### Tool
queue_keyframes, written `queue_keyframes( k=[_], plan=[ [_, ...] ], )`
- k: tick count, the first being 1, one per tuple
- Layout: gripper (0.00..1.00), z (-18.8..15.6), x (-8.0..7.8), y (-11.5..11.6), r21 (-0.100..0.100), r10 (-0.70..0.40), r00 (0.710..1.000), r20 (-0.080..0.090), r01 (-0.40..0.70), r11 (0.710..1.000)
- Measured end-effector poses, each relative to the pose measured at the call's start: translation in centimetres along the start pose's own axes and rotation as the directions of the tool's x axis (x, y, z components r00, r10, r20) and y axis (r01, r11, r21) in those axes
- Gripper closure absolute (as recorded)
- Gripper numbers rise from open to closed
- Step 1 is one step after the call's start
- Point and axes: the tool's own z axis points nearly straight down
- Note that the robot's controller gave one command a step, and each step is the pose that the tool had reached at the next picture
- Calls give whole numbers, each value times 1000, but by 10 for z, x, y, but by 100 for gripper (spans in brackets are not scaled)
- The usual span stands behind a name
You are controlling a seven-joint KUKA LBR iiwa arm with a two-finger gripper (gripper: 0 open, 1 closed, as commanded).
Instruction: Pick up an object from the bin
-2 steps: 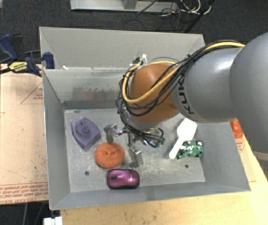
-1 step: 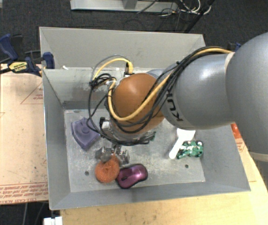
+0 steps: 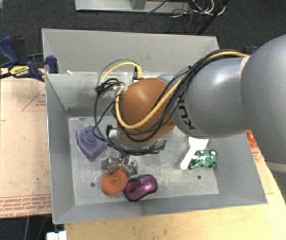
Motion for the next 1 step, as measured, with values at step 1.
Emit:
queue_keyframes(
  k=[1],
  plan=[
    [100,-140,-13,-3,3,-47,999,4,47,999]
  ],
)
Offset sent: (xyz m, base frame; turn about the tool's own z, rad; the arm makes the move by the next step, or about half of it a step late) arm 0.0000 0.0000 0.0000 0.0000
